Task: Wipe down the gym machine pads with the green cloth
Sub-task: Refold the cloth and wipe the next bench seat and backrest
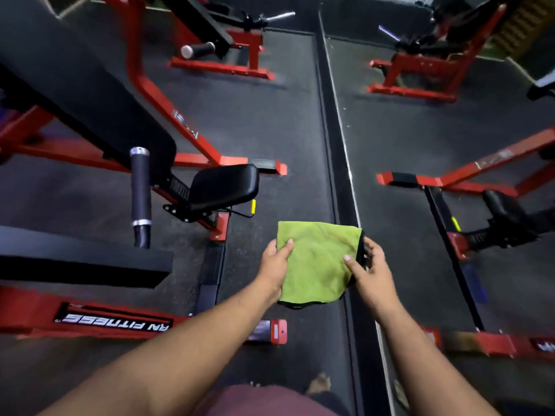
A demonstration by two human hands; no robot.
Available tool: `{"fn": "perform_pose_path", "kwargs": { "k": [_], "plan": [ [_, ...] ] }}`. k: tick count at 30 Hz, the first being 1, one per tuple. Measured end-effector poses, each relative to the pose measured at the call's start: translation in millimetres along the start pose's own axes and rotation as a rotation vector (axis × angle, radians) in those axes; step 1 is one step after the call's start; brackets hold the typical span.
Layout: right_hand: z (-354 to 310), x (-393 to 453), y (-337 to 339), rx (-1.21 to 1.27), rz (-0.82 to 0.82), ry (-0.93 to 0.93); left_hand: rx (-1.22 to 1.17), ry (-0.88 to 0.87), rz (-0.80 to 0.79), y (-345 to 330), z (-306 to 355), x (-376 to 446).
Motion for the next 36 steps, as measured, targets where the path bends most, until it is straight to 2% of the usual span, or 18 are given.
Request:
{"fn": "perform_pose_path", "kwargs": {
  "k": [5, 8, 9, 15, 23, 27, 31, 33, 35, 36],
  "plan": [
    [-3, 141, 2, 0.110, -0.127, -0.072, 0.000, -0.122, 0.170, 6, 31, 92],
    [-25, 230, -14, 0.106, -0.377, -0.099, -0.014, -0.154, 0.349, 16, 45, 134],
    [-33, 260, -21, 0.048, -0.446, -0.091, -0.040, -0.162, 0.414, 21, 49, 148],
    [-80, 381, -68, -0.284, -0.527, 0.036, -0.144, -0.192, 0.592, 43, 70, 199],
    [-112, 540, -201, -0.788, -0.570, 0.294, -0.232, -0.193, 0.873, 132, 86, 320],
    [-107, 607, -268, -0.944, -0.570, 0.335, -0.310, -0.139, 0.947, 176, 82, 383],
    [-92, 661, -342, -1.126, -0.574, 0.495, -0.333, -0.028, 0.941, 223, 69, 443],
    [-60, 676, -383, -1.227, -0.725, 0.500, -0.138, 0.120, 0.994, 253, 59, 458],
    [-12, 676, -410, -1.331, -0.989, 0.370, 0.152, 0.335, 1.112, 275, 54, 451],
    [20, 676, -420, -1.422, -1.117, 0.314, 0.210, 0.405, 1.204, 285, 49, 449]
  ]
}}
Point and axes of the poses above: each hand's wrist, its own x-axis towards the middle knuckle, its own y-axis out of the back of the hand, z = x × y, the point moved 8 cm from there along x, towards the middle knuckle, and after that the axes turned 14 degrees about -z, right-handed, at the moved point
